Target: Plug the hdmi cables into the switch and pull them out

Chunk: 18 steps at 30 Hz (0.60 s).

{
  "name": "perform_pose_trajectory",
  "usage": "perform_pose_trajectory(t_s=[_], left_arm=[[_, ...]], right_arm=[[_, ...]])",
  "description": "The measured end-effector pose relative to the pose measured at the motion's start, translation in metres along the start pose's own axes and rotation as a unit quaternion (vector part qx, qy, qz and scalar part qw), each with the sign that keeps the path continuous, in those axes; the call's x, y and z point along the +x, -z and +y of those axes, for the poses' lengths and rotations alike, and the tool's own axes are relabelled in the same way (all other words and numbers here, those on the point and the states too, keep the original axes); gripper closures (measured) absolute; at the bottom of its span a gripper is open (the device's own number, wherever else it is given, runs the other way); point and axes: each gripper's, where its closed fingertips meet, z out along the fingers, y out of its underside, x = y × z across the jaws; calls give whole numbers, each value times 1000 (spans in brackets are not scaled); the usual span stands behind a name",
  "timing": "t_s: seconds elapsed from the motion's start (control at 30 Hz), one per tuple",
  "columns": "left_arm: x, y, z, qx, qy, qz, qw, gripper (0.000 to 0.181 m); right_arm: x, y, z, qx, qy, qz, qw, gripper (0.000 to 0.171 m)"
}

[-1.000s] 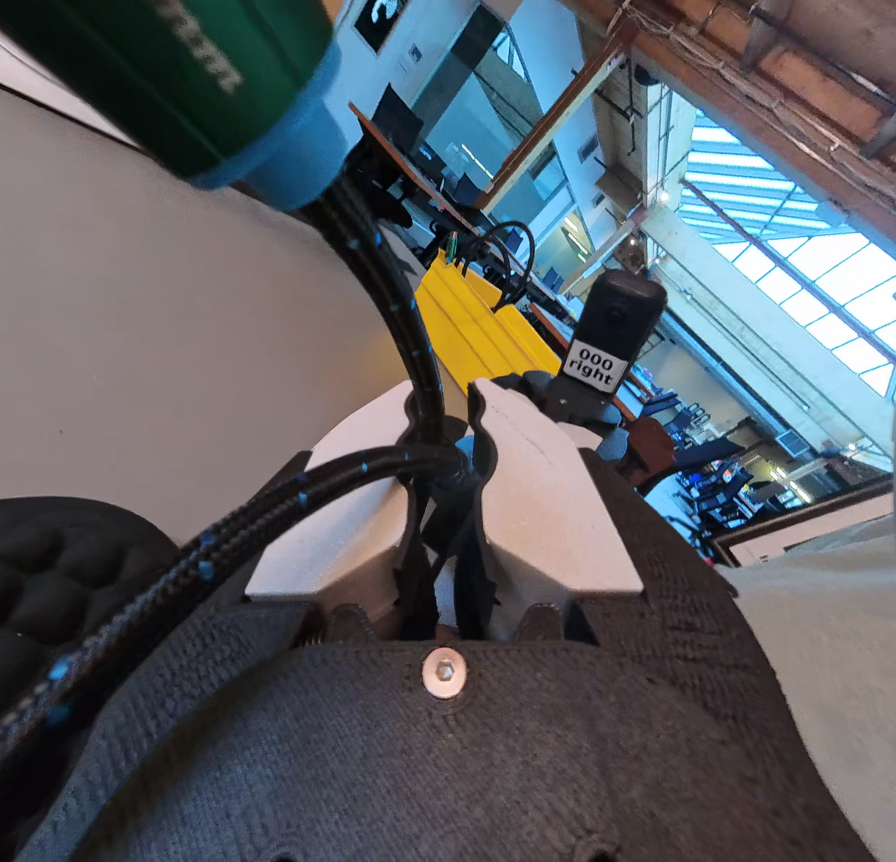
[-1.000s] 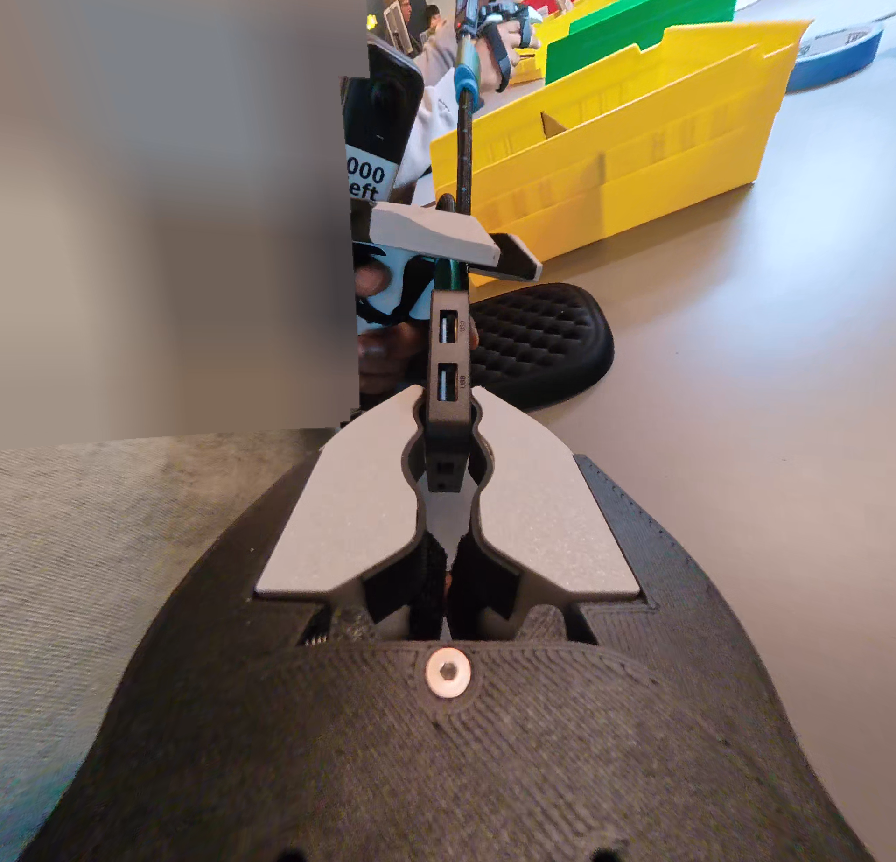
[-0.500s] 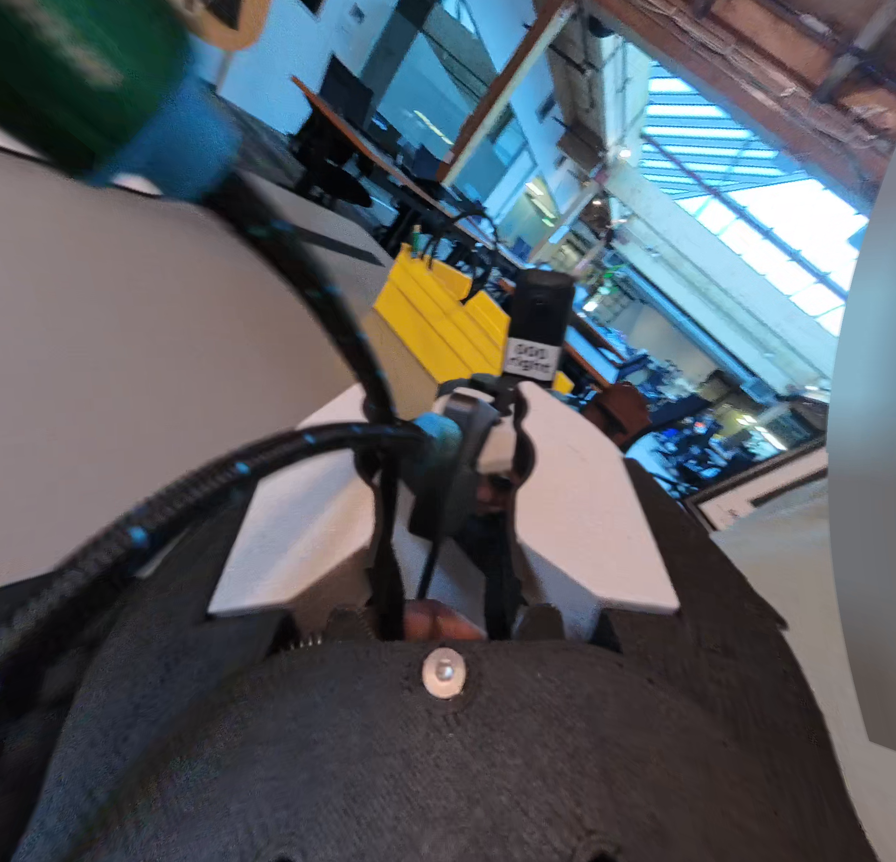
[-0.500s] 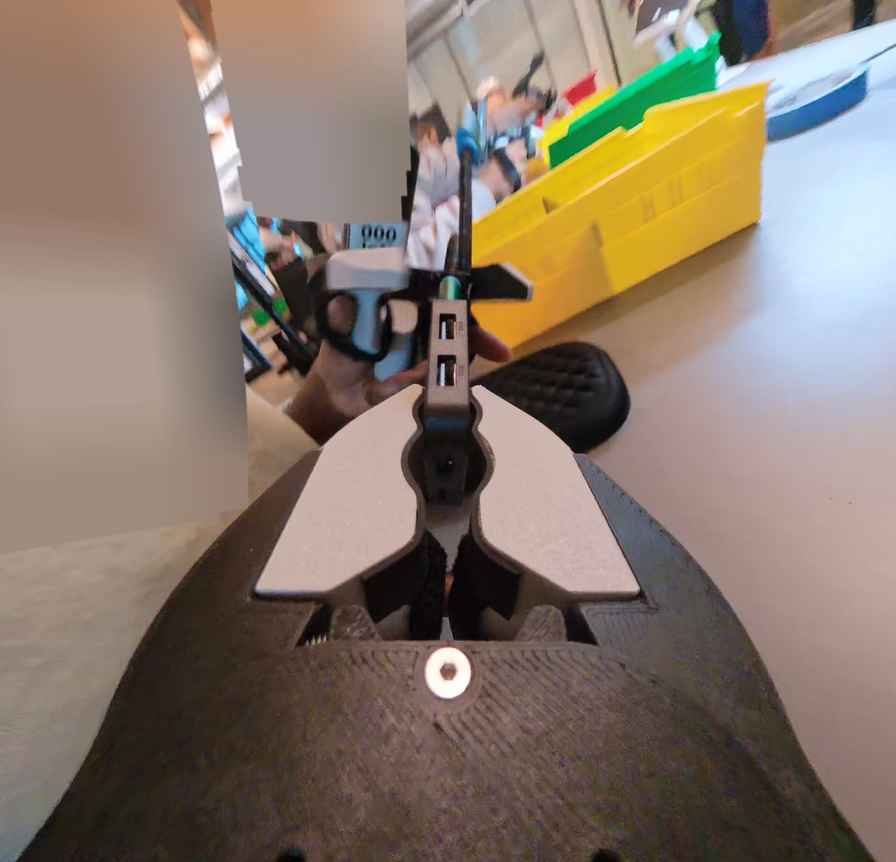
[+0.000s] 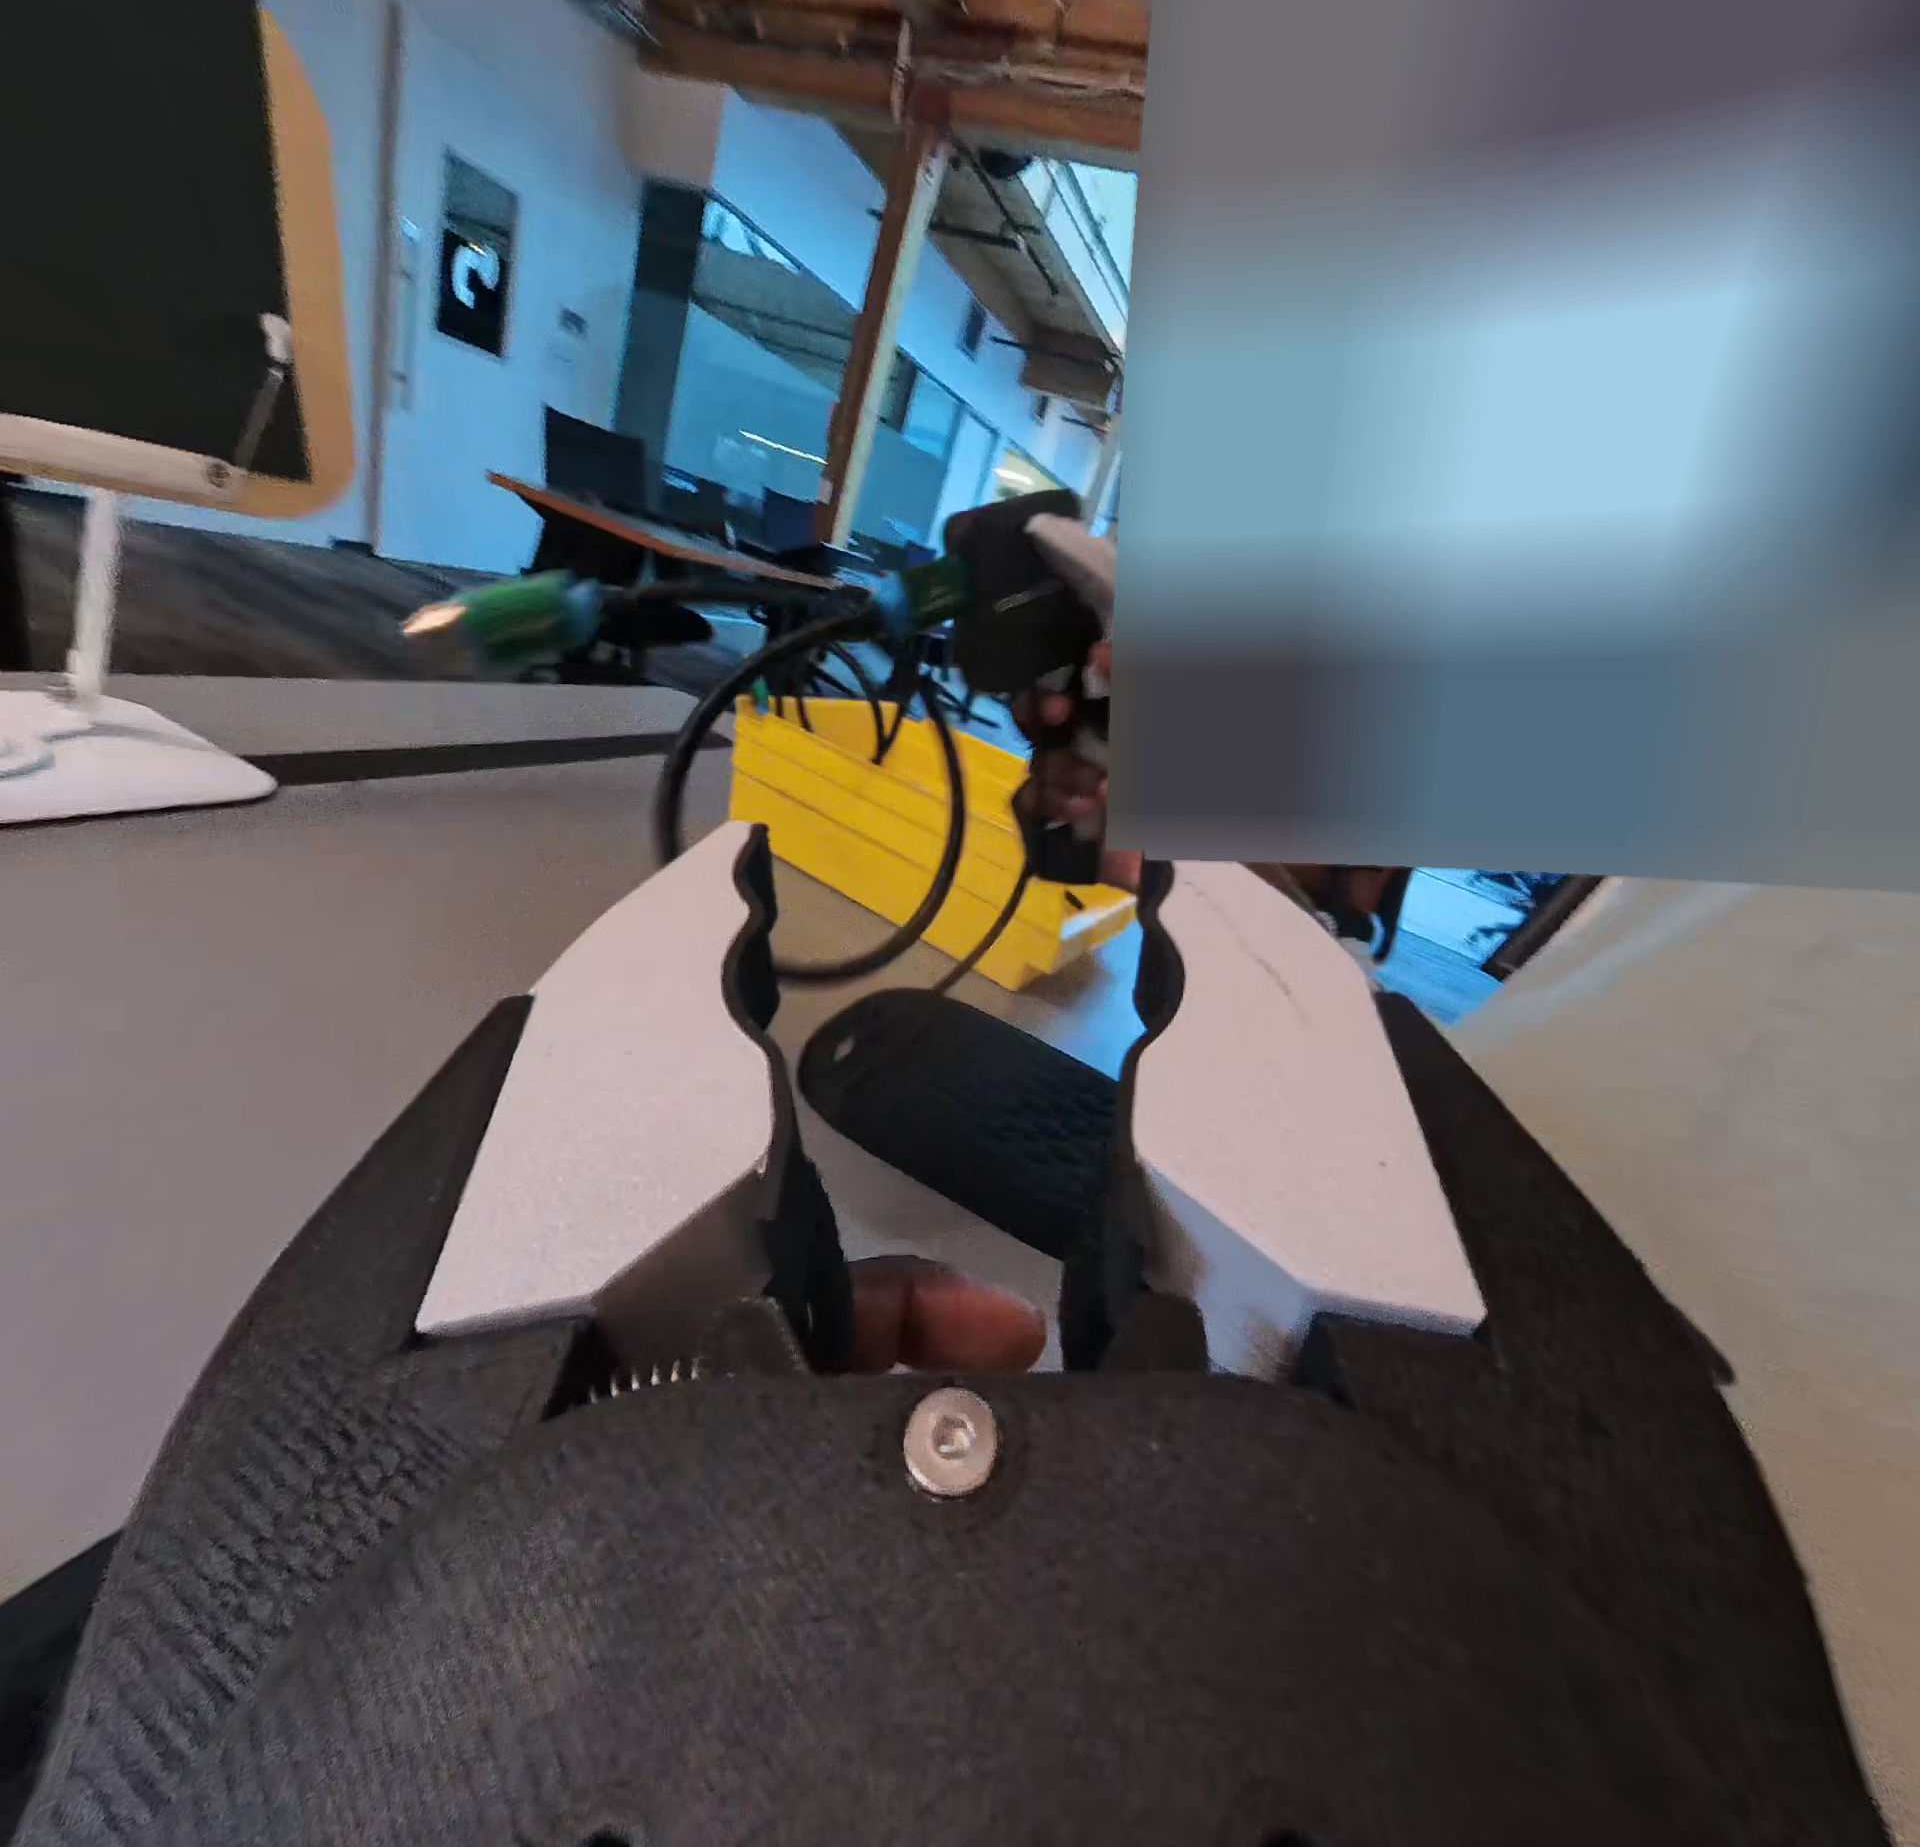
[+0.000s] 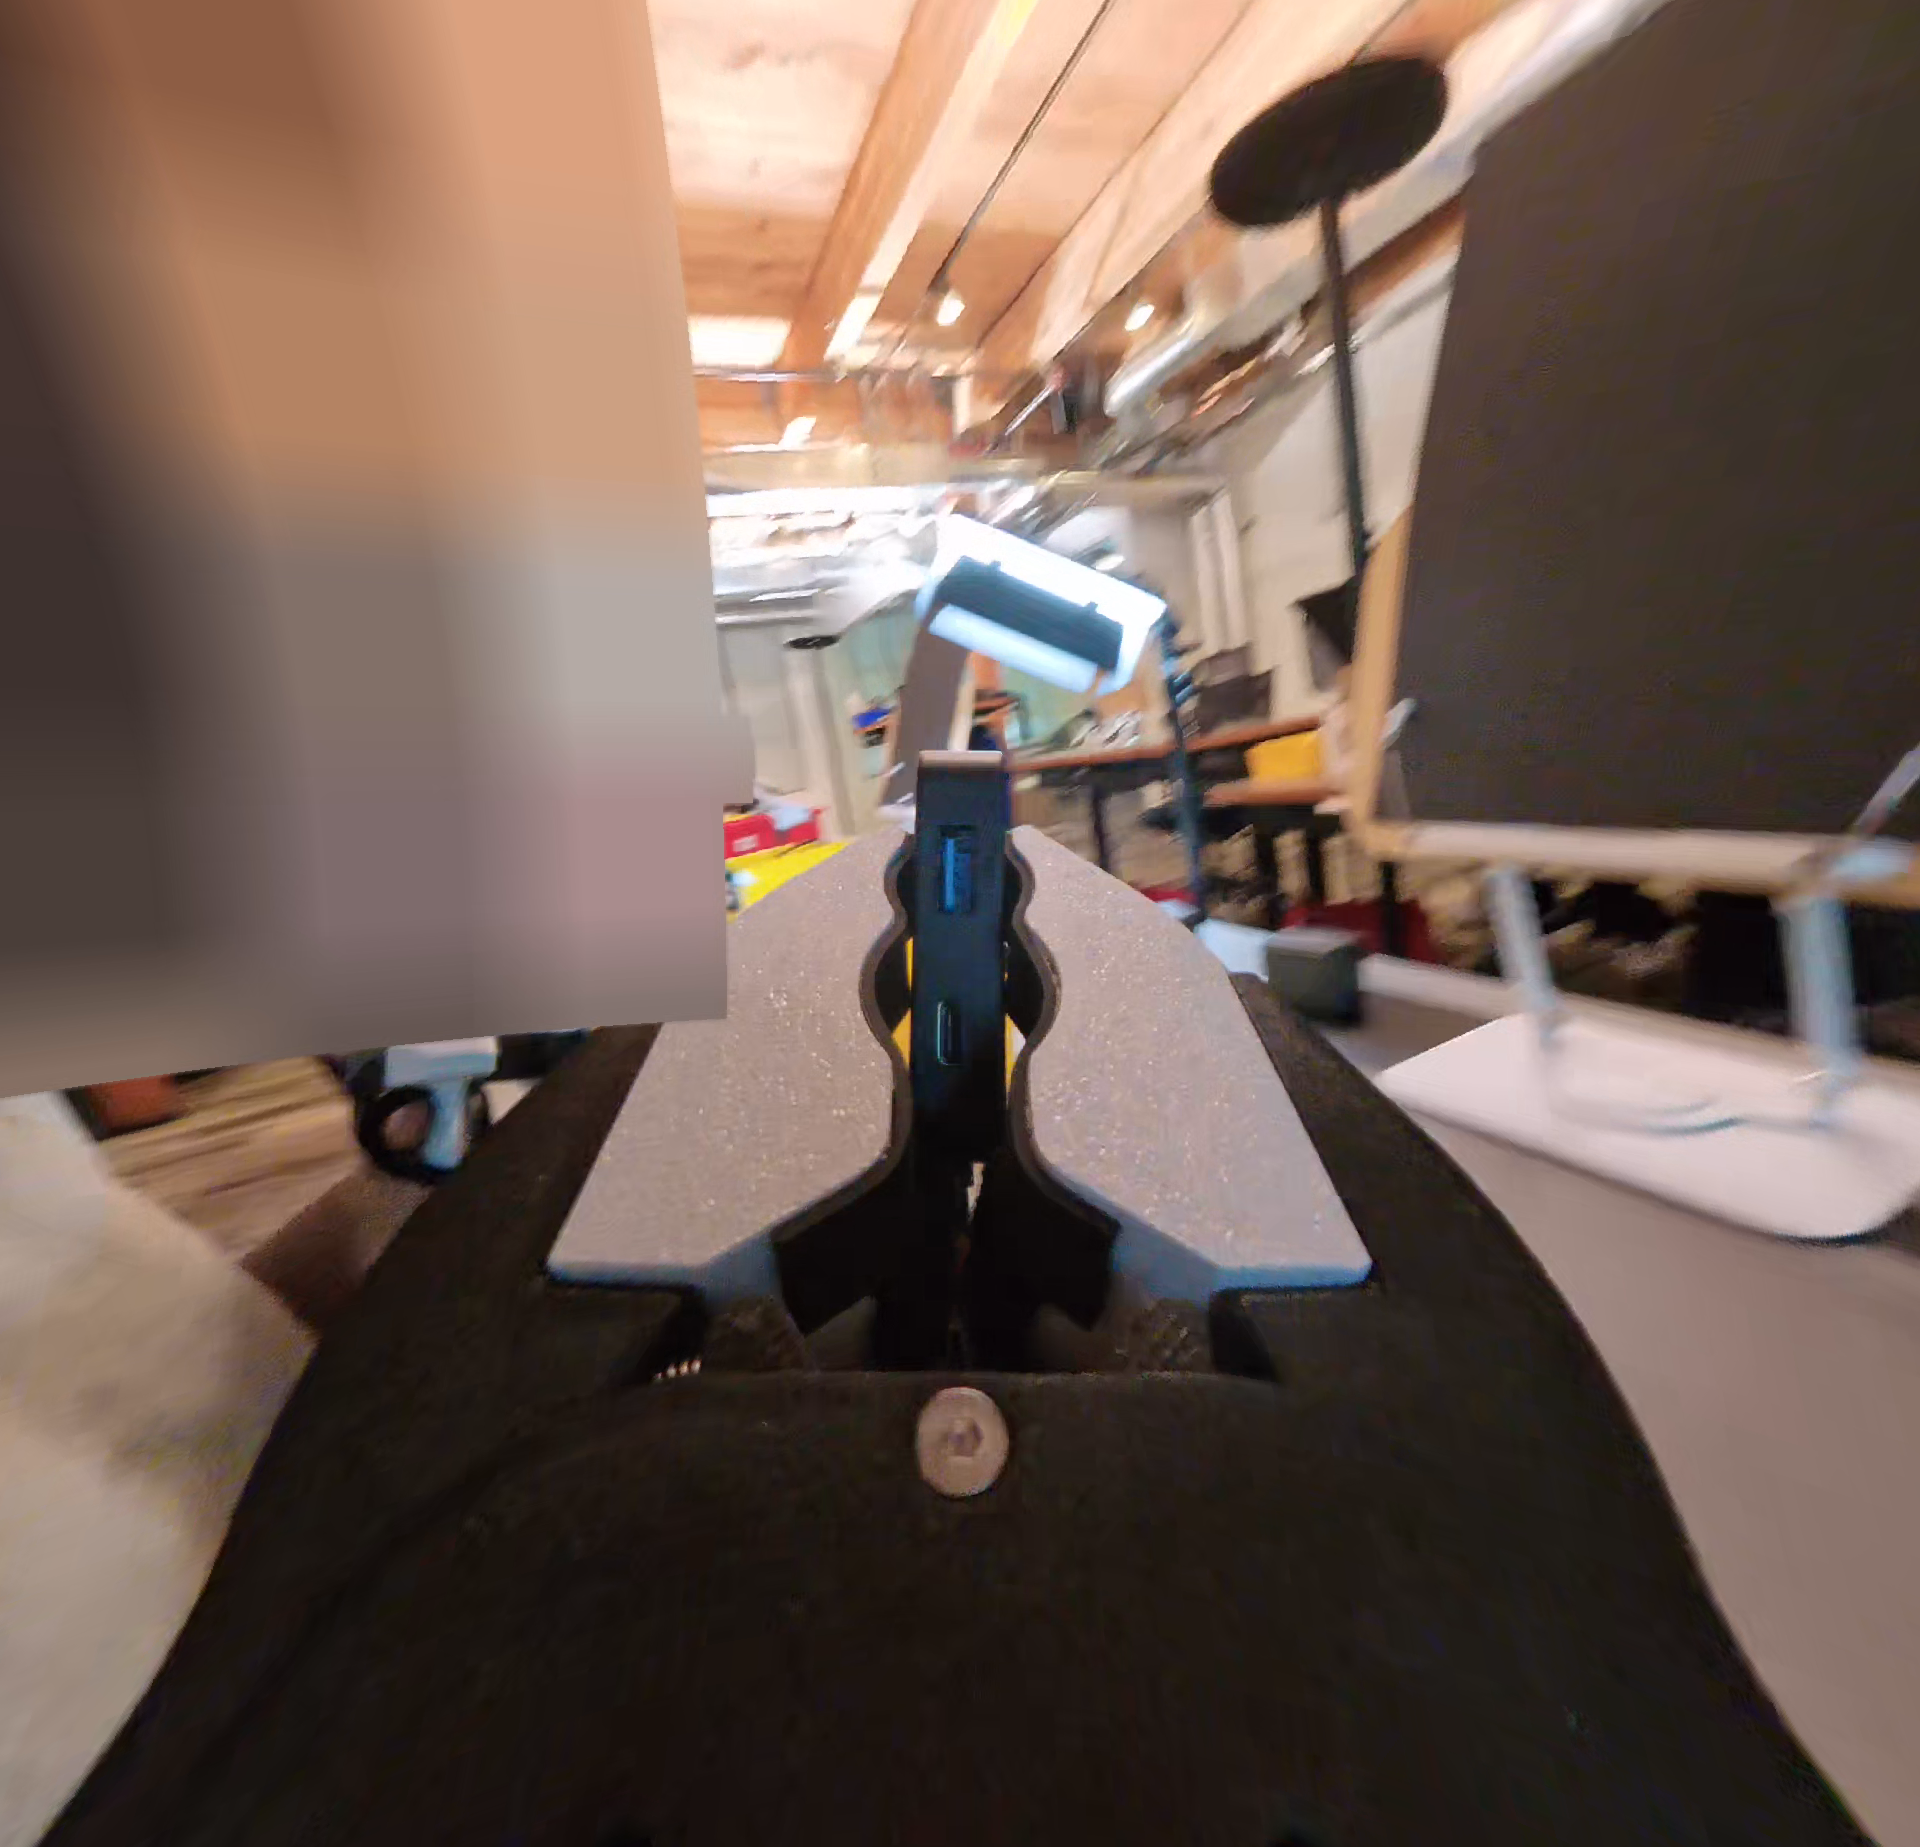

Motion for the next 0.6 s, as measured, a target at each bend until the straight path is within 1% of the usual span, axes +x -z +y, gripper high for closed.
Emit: perform_pose_trajectory(t_s=[0.1, 0.17, 0.27, 0.33, 0.43, 0.6], left_arm=[[-7, 5, -5, 20, 0, -20, 1000, 118], [-11, 9, -7, 30, 0, -33, 999, 120], [-18, 15, -7, 33, -4, -52, 998, 122], [-23, 18, -6, 34, -5, -67, 997, 123], [-29, 21, -6, 35, -2, -81, 996, 124], [-30, 20, -2, 11, -19, -87, 996, 125]], right_arm=[[9, 26, -56, 45, 80, 55, 994, 157], [12, 46, -95, 71, 143, 98, 982, 157], [20, 83, -147, 96, 248, 189, 945, 157], [30, 110, -169, 99, 303, 258, 912, 157], [56, 147, -176, 78, 332, 351, 872, 157], [110, 197, -155, 33, 314, 458, 831, 157]])
